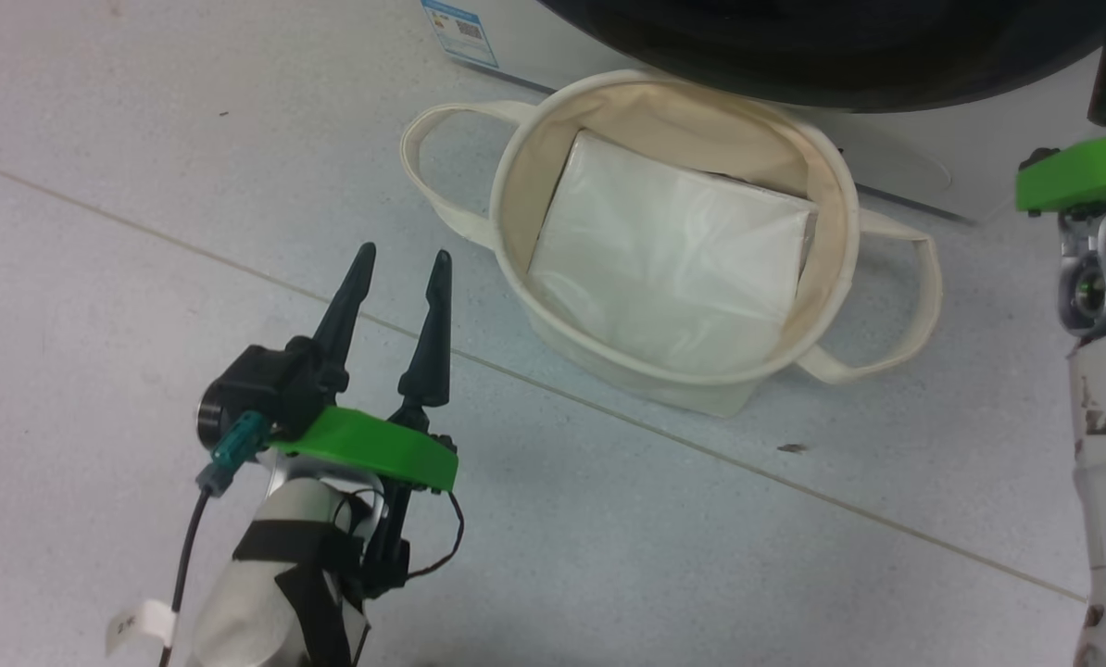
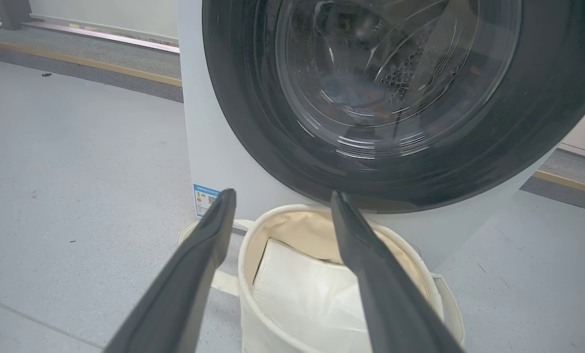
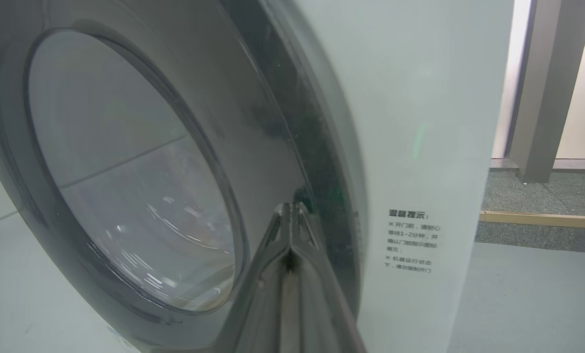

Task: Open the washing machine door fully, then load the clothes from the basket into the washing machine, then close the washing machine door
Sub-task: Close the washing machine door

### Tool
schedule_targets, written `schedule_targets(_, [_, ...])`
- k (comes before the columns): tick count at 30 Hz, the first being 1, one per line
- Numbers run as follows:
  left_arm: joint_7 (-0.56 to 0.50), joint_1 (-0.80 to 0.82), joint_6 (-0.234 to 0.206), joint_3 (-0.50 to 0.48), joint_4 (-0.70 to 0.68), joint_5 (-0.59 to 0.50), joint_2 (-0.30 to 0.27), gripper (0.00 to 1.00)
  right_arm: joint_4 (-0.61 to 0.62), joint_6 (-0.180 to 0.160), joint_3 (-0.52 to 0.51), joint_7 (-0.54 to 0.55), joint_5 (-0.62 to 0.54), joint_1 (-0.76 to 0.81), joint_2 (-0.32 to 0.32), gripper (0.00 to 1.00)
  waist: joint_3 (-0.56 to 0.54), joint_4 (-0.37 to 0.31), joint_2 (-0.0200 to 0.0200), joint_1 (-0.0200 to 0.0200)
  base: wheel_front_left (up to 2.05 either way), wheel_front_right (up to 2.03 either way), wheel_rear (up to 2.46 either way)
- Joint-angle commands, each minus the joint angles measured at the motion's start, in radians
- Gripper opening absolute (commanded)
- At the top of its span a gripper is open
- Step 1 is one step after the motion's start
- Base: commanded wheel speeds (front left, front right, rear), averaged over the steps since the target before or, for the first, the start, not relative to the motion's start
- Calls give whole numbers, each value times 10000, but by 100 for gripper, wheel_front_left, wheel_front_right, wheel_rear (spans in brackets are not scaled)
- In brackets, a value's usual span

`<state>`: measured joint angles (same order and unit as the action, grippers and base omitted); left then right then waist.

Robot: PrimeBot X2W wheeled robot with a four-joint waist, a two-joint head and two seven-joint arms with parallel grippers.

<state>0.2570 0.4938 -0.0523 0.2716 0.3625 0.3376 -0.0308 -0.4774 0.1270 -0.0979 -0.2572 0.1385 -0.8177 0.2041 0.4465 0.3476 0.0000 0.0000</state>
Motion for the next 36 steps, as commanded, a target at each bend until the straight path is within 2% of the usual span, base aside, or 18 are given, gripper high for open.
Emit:
schedule_targets(1, [47,-14,-29,-295,-253,-24,-194,100,200,37,137,-46,-88,-399,11,0,42,42,0,0,0,0,0])
schedule_targets(9, [47,31,-132,-185,-346,109,-194,100,-254,37,-242,-46,-327,-998,209,0,319,202,0,0,0,0,0])
schedule_targets(16, [47,106,-219,-111,-448,219,-194,100,-258,37,-756,-46,-225,-1391,181,0,546,234,0,0,0,0,0])
schedule_targets(23, [47,162,-262,-64,-487,260,-194,100,-154,37,-810,-46,-98,-1500,168,0,628,153,0,0,0,0,0])
schedule_targets(28, [47,115,-191,-110,-335,207,-194,100,53,37,-257,-46,163,-949,-76,0,223,-123,0,0,0,0,0])
schedule_targets(36, [47,-151,38,-367,-52,-67,-194,100,881,37,578,-46,901,1091,-496,0,-924,-857,0,0,0,0,0])
